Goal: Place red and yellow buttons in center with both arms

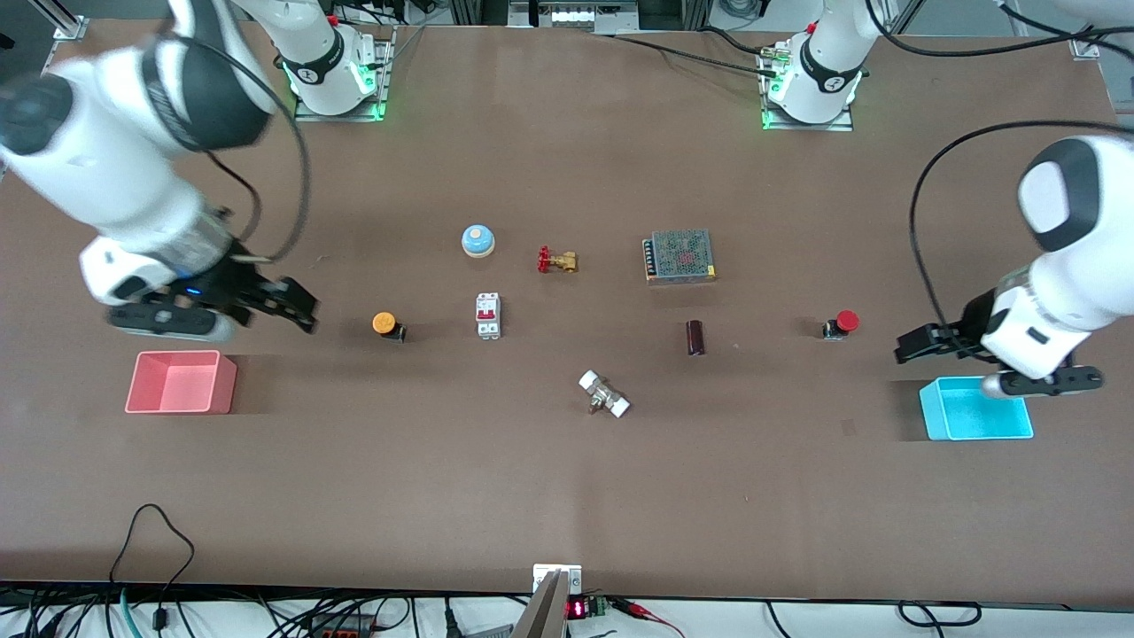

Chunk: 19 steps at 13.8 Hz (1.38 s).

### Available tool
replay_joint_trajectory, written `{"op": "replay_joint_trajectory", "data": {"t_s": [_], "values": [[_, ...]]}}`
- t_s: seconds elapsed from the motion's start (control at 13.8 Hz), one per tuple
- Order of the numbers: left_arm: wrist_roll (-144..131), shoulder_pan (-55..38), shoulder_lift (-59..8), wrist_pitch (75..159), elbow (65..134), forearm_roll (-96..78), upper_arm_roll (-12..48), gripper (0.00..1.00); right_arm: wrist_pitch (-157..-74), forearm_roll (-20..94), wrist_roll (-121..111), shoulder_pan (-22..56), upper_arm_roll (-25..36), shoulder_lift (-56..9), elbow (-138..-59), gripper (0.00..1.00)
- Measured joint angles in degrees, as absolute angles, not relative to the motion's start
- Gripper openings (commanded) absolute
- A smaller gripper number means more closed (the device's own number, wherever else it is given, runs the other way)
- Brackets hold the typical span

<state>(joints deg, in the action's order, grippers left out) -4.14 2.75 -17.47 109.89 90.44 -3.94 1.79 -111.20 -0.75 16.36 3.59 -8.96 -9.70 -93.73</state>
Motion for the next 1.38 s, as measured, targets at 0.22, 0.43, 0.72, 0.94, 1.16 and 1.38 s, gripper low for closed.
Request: {"op": "replay_joint_trajectory", "data": {"t_s": [0.22,0.43,0.72,0.94,1.16,1.38], "values": [[-4.3,2.9,-16.9,98.6,82.8,-3.4,1.0,1.0,-97.1,-2.3,14.1,3.6,-7.0,-7.4,-85.6,1.0],[-4.3,2.7,-15.3,92.9,78.4,-3.4,-0.9,1.0,-90.2,-0.2,12.4,3.5,-4.2,-3.9,-84.0,1.0],[-4.3,2.2,-13.0,91.5,79.2,-3.4,-0.5,1.0,-90.0,0.4,11.2,3.1,-3.0,-3.6,-84.1,1.0],[-4.3,2.0,-10.7,94.4,84.2,-3.4,-0.2,1.0,-90.0,0.4,8.9,1.4,-2.8,-4.1,-84.1,1.0],[-4.5,2.0,-9.2,96.9,87.3,-3.4,-0.1,1.0,-90.0,0.4,8.8,1.2,-2.8,-4.1,-84.1,1.0],[-5.6,2.0,-8.3,97.2,86.5,-3.4,-0.1,1.0,-90.0,0.4,8.8,1.2,-2.9,-4.1,-84.1,1.0]]}}
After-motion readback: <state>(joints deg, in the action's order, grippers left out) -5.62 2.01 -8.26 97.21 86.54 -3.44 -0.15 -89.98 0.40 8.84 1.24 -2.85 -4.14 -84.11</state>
